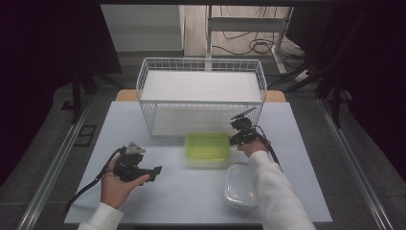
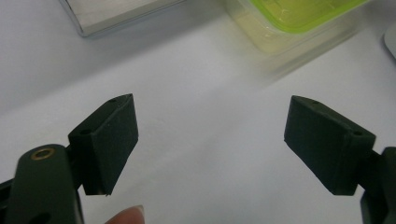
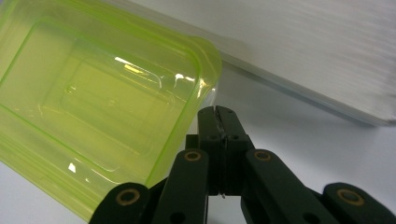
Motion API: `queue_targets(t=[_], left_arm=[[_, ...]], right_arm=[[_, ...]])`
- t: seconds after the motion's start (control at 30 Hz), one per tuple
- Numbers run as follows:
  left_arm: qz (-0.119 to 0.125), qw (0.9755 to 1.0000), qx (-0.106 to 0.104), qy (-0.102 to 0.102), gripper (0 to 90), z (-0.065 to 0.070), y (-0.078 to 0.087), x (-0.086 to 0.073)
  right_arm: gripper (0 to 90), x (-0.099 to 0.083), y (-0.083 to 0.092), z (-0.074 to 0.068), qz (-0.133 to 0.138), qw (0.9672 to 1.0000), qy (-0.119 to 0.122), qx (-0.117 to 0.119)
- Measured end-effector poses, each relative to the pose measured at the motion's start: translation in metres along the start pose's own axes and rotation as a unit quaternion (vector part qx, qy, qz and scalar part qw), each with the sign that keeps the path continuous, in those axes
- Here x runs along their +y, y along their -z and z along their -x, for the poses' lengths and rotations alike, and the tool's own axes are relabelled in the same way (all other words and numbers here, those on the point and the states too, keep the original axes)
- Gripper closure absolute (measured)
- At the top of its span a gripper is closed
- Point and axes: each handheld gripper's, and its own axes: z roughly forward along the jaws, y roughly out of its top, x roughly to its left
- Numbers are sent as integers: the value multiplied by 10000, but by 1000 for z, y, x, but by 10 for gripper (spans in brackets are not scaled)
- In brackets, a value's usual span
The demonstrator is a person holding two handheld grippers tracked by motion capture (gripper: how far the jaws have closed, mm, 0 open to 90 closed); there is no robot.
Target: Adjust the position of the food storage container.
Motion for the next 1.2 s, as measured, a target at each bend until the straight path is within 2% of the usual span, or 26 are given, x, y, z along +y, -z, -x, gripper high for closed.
queue_targets(t=[0.27, 0.47, 0.53, 0.67, 0.73, 0.77, 0.8, 0.87, 0.9, 0.93, 1.03, 1.2], left_arm=[[-42, 10000, -12, 1, 173, 1, -2, 0], [-24, 10000, 19, 63, 170, -1, -2, -1], [11, 9999, -15, 133, 168, -2, -2, 0], [123, 9989, -229, 379, 173, -3, 3, 2], [188, 9983, -244, 488, 176, -4, 5, 3], [188, 9983, -244, 488, 177, -4, 5, 3], [250, 9976, -255, 591, 179, -5, 7, 5], [277, 9972, -254, 642, 193, -5, 8, 5], [329, 9965, -263, 725, 193, -5, 9, 6], [419, 9954, -275, 812, 203, -5, 11, 7], [434, 9956, -219, 802, 205, -5, 12, 10], [465, 9957, -331, 723, 209, -2, 13, 19]], right_arm=[[887, 4, -4, -17, -31, 9996, 259, 135], [886, 4, -3, -19, -24, 9994, 288, 184], [886, 3, -1, -17, 26, 9994, 305, 187], [876, -2, 9, -14, 200, 9992, 257, 210], [805, -5, 14, -12, 304, 9988, 270, 274], [805, -5, 14, -12, 304, 9988, 270, 274], [622, -7, 18, -13, 451, 9976, 328, 399], [505, -9, 23, -14, 551, 9969, 278, 484], [505, -9, 23, -14, 551, 9969, 278, 484], [394, -11, 27, -14, 666, 9960, 336, 501], [354, -12, 30, -15, 722, 9955, 370, 494], [327, -17, 38, -11, 876, 9923, 406, 780]])
